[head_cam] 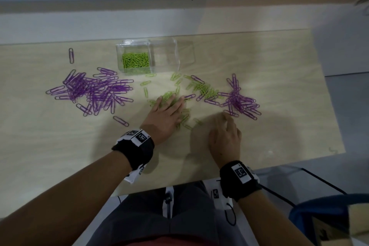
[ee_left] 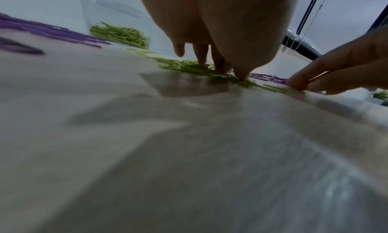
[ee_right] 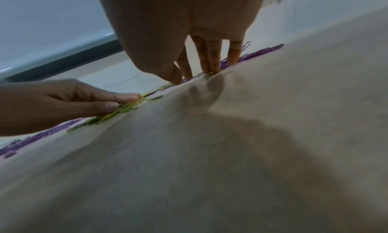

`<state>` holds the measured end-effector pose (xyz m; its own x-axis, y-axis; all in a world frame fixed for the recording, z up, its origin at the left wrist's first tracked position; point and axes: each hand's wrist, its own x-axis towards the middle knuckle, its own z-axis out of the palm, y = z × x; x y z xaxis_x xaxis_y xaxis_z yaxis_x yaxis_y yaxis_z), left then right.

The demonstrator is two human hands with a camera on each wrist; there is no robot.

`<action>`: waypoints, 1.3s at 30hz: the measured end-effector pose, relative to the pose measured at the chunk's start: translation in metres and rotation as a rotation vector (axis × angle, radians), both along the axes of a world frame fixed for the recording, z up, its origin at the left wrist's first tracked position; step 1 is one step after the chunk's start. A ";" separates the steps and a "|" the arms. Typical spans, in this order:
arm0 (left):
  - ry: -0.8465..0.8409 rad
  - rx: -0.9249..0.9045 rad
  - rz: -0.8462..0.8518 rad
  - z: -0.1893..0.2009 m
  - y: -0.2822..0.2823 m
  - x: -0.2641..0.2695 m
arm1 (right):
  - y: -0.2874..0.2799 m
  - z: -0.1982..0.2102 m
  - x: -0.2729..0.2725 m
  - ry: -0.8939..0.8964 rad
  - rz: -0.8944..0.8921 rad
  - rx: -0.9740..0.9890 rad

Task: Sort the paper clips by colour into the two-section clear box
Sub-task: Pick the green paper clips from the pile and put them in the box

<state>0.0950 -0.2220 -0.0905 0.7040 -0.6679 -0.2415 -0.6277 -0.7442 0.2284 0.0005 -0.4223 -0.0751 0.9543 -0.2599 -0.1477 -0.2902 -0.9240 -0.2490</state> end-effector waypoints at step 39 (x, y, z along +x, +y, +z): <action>-0.041 -0.177 0.184 0.019 0.063 0.045 | -0.015 0.026 0.072 0.076 0.034 0.011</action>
<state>0.1397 -0.1587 -0.0717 0.8244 -0.5569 -0.1009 -0.4967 -0.7974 0.3427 0.0729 -0.4371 -0.0495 0.9485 -0.2255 -0.2225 -0.2771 -0.9308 -0.2382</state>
